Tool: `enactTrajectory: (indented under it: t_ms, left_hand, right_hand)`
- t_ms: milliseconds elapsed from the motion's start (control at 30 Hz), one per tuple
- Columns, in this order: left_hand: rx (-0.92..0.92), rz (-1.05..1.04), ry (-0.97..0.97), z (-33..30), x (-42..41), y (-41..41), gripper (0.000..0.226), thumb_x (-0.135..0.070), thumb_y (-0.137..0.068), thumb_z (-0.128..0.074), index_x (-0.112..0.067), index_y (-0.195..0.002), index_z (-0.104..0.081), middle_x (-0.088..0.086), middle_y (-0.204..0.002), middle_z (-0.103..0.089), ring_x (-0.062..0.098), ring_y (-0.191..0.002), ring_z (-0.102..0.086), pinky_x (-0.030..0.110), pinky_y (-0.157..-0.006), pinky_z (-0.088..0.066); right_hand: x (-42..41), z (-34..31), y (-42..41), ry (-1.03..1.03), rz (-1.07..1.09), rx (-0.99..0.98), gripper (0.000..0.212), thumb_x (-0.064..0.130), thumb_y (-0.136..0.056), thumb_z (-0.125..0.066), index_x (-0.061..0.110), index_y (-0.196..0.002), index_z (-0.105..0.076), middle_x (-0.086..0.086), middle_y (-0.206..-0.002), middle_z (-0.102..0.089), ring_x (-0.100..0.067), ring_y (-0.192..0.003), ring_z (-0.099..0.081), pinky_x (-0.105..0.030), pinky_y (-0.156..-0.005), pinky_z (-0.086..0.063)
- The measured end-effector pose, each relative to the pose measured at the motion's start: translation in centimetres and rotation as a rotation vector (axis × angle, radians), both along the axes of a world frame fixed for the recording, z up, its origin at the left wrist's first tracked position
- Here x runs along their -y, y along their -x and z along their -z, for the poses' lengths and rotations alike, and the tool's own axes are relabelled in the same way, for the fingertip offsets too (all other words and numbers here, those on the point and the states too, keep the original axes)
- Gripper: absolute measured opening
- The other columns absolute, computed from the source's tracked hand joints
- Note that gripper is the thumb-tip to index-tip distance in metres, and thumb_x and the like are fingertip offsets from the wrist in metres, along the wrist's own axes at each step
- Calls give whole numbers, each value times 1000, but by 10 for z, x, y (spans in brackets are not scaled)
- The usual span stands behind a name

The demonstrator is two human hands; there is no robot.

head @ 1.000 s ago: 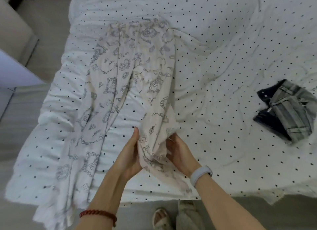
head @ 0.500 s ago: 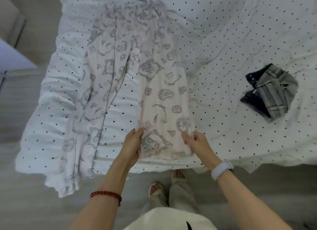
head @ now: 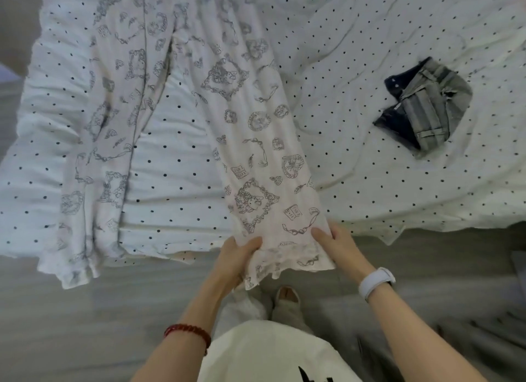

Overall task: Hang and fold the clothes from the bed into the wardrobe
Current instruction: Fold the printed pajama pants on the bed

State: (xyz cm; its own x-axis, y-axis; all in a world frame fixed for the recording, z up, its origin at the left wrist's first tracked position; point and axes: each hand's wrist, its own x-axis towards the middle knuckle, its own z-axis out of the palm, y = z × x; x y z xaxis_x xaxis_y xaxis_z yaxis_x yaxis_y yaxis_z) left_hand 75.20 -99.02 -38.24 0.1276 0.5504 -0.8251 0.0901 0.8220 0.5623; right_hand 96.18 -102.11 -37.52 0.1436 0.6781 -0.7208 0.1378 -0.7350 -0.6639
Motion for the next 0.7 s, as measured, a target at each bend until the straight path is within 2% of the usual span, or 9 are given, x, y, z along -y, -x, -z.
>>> enactTrajectory:
  t_ms: [67,133,233,333,367,433,533,633,700]
  left_hand:
    - [-125,-39,-30,8,12,-7,13,-15,-90,-58,-14,-103,-58,4,-96,-70,19,-83,-68,27,-63,-55]
    - [-251,0,-12,21,26,-11,19,-17,-90,-57,-10,-108,-58,7,-101,-68,19,-83,-64,28,-63,-51]
    - [-326,-15,86,34,36,-7,37,-19,-91,-56,-6,-124,-47,12,-112,-58,20,-84,-58,28,-61,-47]
    - [-397,-110,84,36,37,22,48,-20,-93,-55,-6,-135,-37,16,-130,-48,29,-112,-52,41,-94,-45]
    - [-430,-144,62,34,37,35,47,-19,-93,-54,-5,-135,-38,16,-129,-49,30,-114,-51,42,-97,-43]
    - [-538,-219,8,27,37,67,39,-17,-94,-51,-5,-130,-43,14,-125,-52,31,-109,-53,41,-90,-44]
    - [-720,-394,-94,13,27,122,35,-11,-93,-48,-2,-127,-48,14,-120,-55,30,-102,-53,34,-79,-41]
    - [-856,-523,-183,10,7,186,40,-17,-93,-51,0,-129,-45,21,-129,-49,36,-115,-49,41,-93,-43]
    - [-947,-509,-185,9,-10,224,48,-22,-91,-54,-4,-134,-41,22,-135,-40,38,-124,-39,47,-101,-37]
  right_hand:
    - [13,13,-3,0,46,64,15,16,-95,-50,10,-103,-61,-7,-101,-67,-16,-85,-64,-28,-73,-52]
    - [28,30,-6,108,0,180,16,19,-95,-49,5,-97,-58,-11,-97,-64,-19,-79,-59,-31,-68,-48]
    - [42,49,-11,210,-91,376,22,10,-92,-46,5,-112,-54,-14,-113,-56,-31,-99,-56,-32,-79,-43]
    - [35,48,0,138,-144,508,35,6,-89,-43,2,-124,-48,-20,-127,-46,-37,-112,-47,-36,-89,-40]
    - [31,44,8,88,-153,518,36,6,-90,-43,3,-125,-46,-19,-129,-43,-35,-116,-45,-37,-93,-39]
    - [18,33,32,-27,-183,502,35,7,-93,-42,8,-128,-45,-14,-131,-42,-30,-118,-46,-36,-97,-38]
    - [-9,20,76,-186,-223,412,32,9,-95,-40,10,-126,-48,-9,-128,-47,-19,-107,-52,-30,-93,-42]
    - [-38,15,132,-253,-293,289,29,12,-97,-39,10,-123,-52,-6,-120,-56,-18,-105,-54,-24,-87,-41]
    - [-53,15,179,-230,-321,184,26,11,-96,-41,9,-118,-55,-8,-113,-61,-21,-103,-57,-28,-88,-45]
